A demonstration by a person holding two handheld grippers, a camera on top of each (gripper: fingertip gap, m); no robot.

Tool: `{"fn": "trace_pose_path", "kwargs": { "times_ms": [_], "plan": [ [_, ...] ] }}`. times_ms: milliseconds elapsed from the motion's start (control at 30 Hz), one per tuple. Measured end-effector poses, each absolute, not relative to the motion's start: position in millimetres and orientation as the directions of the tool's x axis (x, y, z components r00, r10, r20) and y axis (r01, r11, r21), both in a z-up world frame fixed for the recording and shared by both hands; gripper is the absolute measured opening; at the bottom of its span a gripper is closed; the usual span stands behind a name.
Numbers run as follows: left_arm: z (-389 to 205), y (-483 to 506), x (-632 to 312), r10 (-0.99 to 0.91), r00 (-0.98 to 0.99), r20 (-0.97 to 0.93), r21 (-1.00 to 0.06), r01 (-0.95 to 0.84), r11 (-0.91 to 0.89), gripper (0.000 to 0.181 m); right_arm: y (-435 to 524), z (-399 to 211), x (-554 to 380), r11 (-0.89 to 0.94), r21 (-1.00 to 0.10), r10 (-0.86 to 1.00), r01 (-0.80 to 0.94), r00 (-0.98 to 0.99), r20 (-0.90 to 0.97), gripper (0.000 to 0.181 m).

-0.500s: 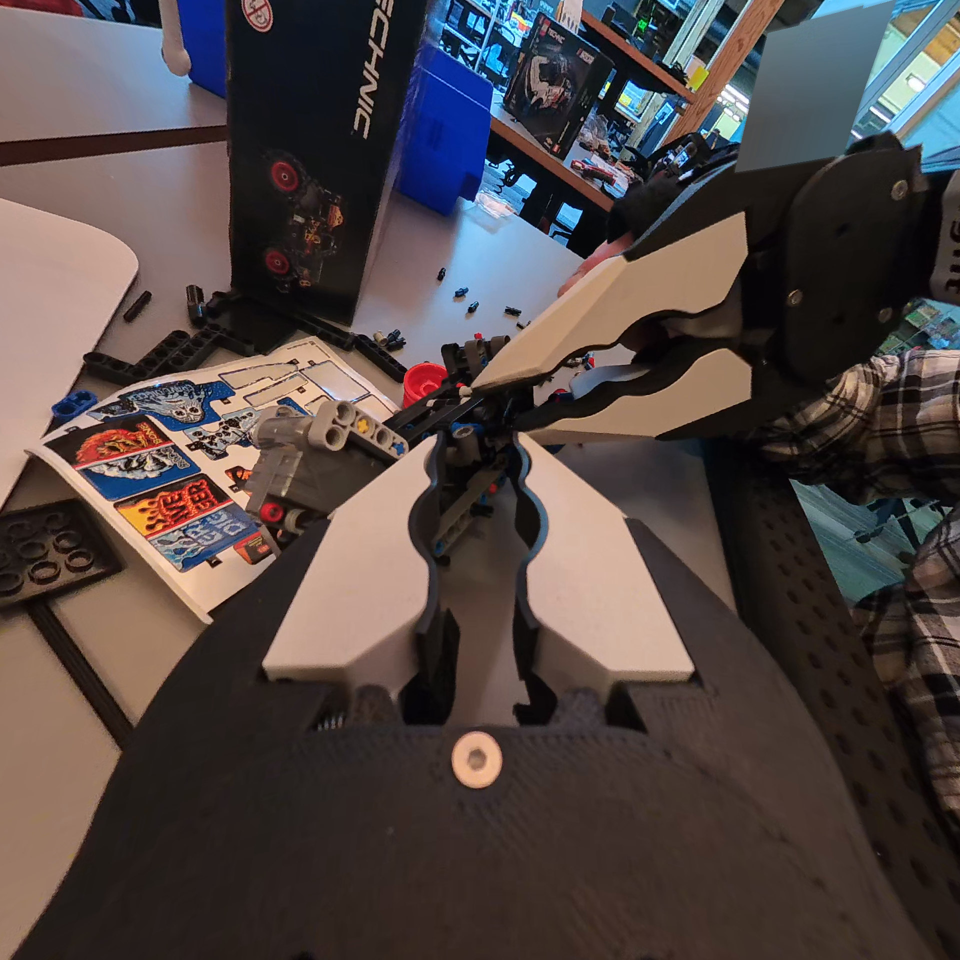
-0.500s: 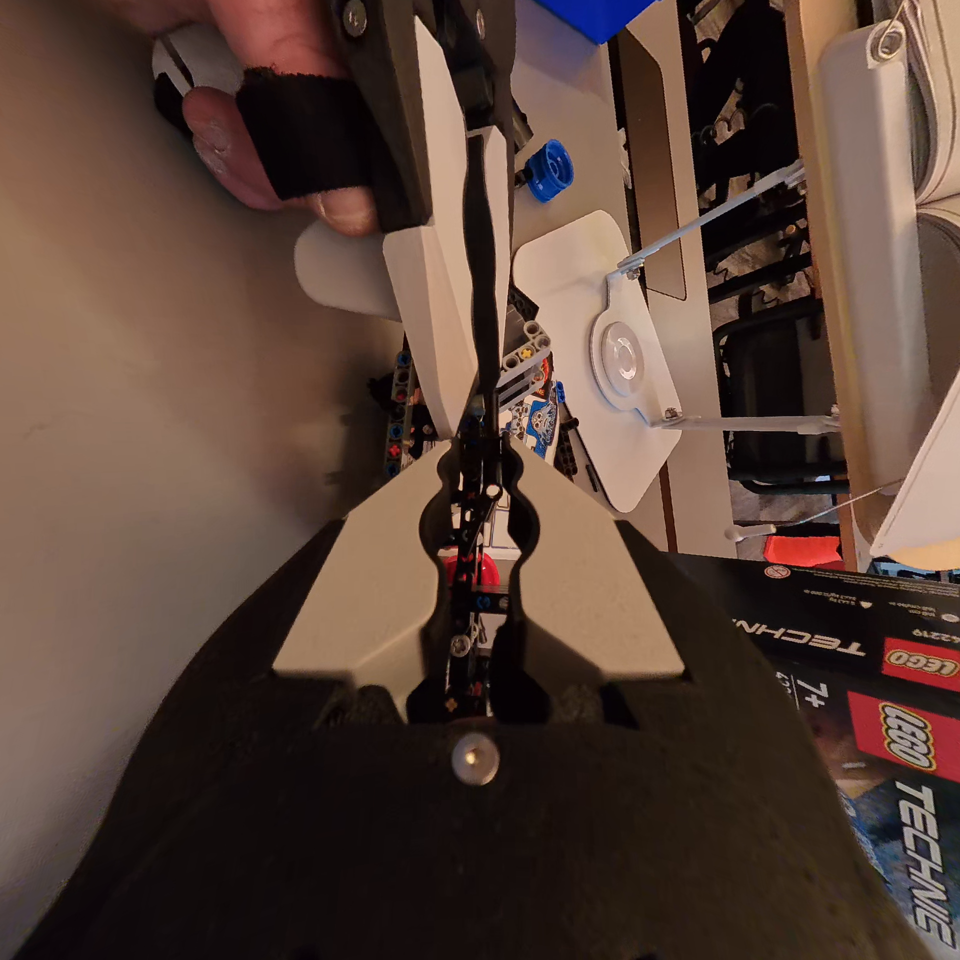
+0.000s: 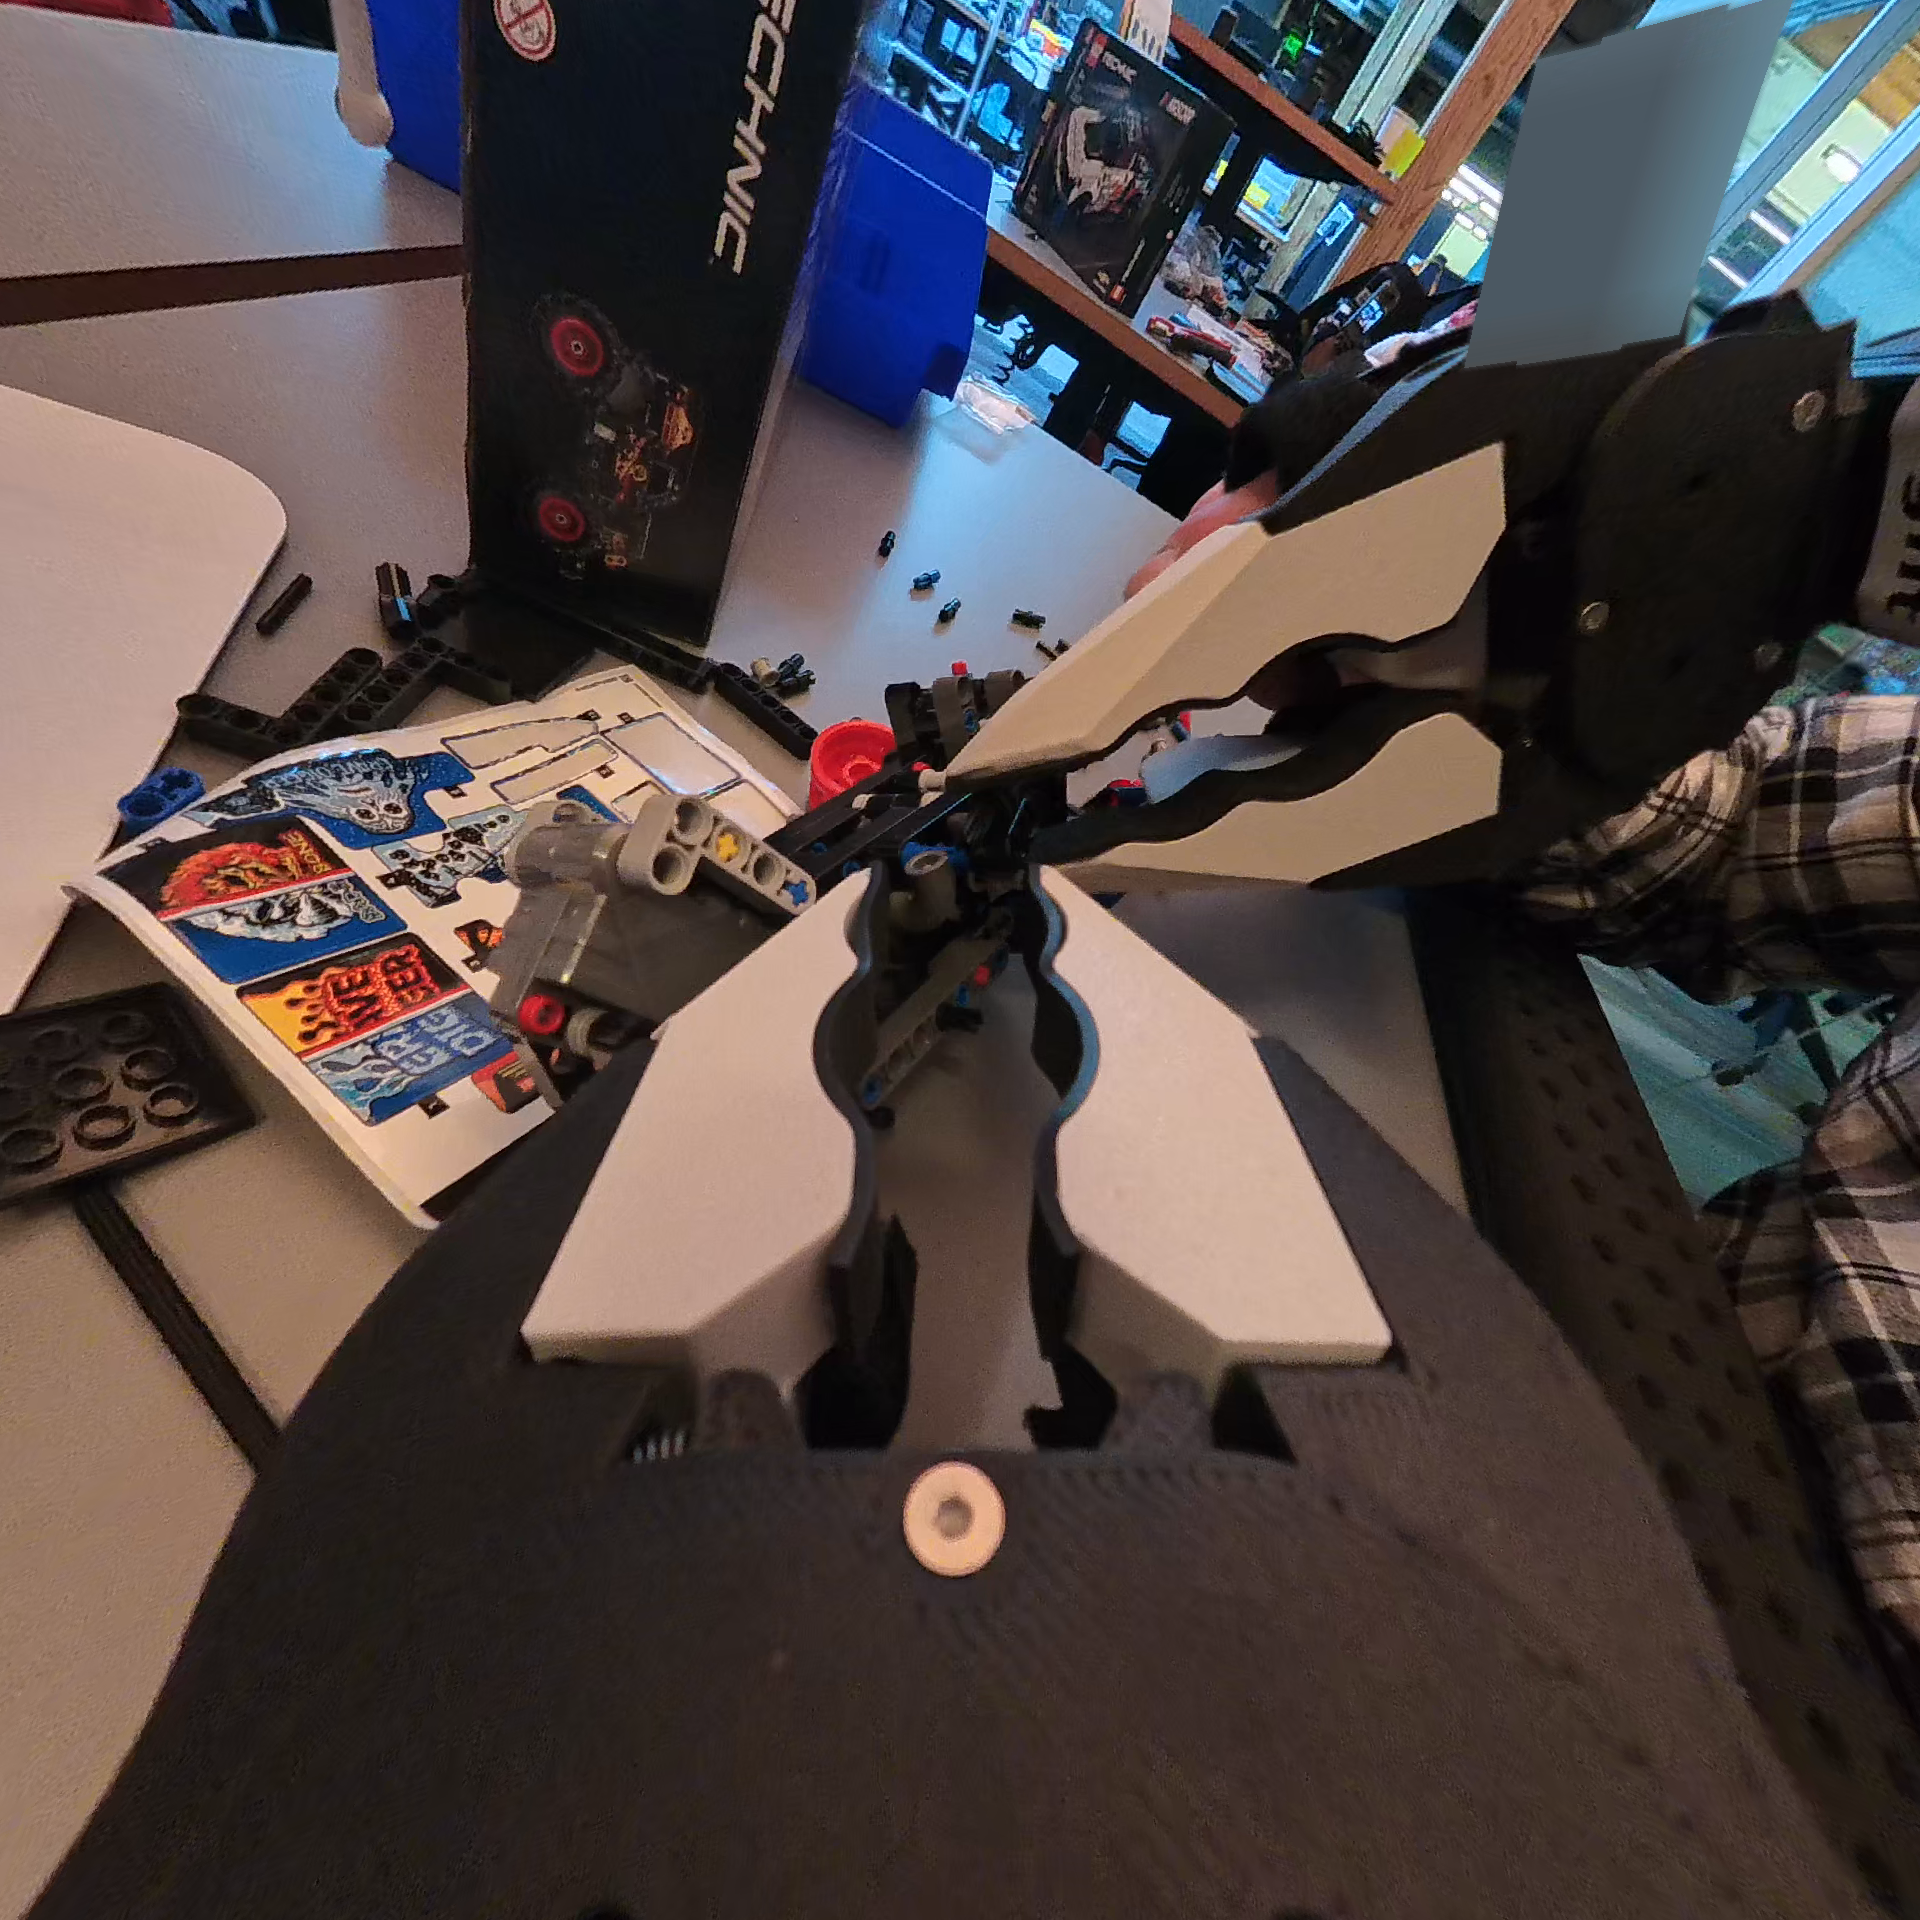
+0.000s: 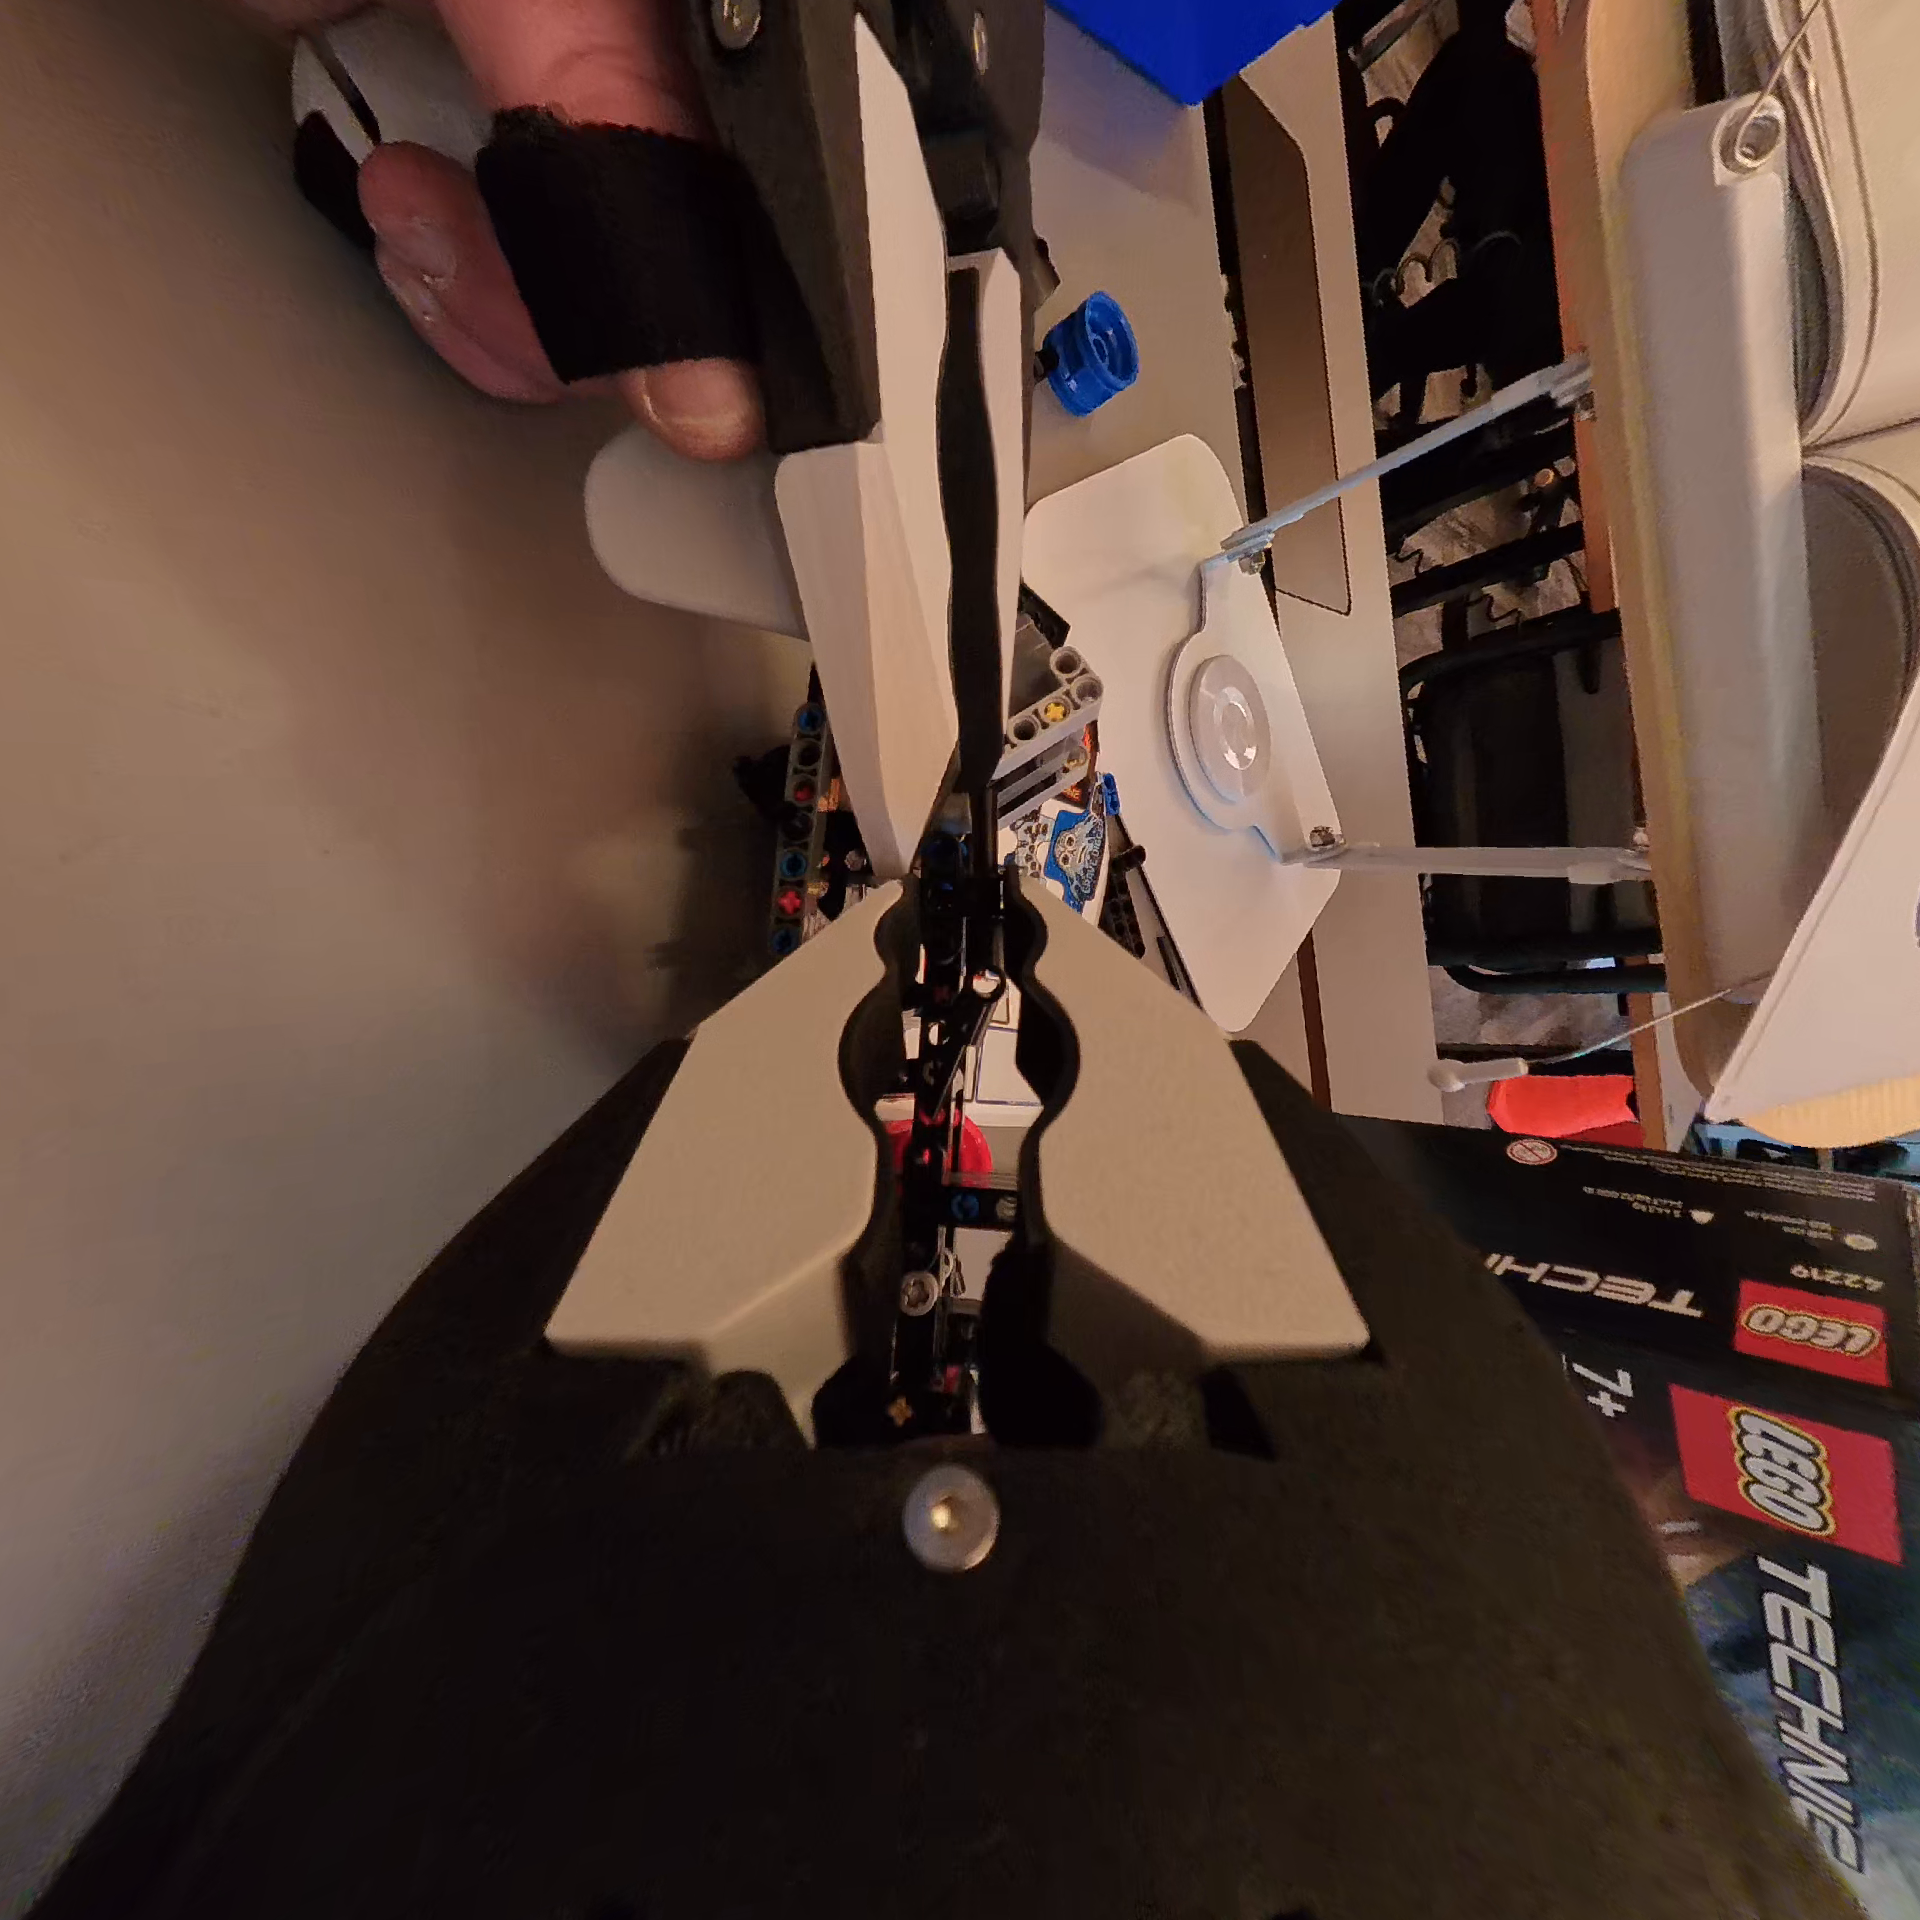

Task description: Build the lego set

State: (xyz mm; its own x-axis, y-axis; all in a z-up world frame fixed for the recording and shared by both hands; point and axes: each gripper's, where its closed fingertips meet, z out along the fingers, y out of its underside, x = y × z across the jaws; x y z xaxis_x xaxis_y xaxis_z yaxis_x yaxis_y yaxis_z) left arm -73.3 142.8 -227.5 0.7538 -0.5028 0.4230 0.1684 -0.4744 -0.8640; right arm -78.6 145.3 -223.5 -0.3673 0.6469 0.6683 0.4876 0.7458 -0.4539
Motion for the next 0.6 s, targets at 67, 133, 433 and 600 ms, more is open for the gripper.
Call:
{"fn": "trace_pose_path", "kwargs": {
  "times_ms": [67,133,433,600],
  "plan": [
    [-225.7,141.3,-72.5,-0.507,0.746,0.431,-0.863,0.176,-0.474,0.032,146.3,-223.1,-79.5,0.75,-0.446,0.639,0.488,-0.36,0.68,0.013],
    [-226.5,141.6,-72.4,-0.501,0.748,0.435,-0.861,0.181,-0.476,0.035,147.0,-223.0,-79.8,0.75,-0.446,0.638,0.489,-0.356,0.683,0.013],
    [-224.8,144.8,-73.8,-0.483,0.736,0.475,-0.848,0.237,-0.474,0.028,149.2,-222.6,-80.4,0.745,-0.451,0.642,0.492,-0.344,0.685,0.013],
    [-224.2,145.4,-75.9,-0.472,0.72,0.509,-0.833,0.273,-0.482,0.02,148.4,-221.6,-81.0,0.745,-0.449,0.639,0.494,-0.335,0.692,0.013]
  ]
}}
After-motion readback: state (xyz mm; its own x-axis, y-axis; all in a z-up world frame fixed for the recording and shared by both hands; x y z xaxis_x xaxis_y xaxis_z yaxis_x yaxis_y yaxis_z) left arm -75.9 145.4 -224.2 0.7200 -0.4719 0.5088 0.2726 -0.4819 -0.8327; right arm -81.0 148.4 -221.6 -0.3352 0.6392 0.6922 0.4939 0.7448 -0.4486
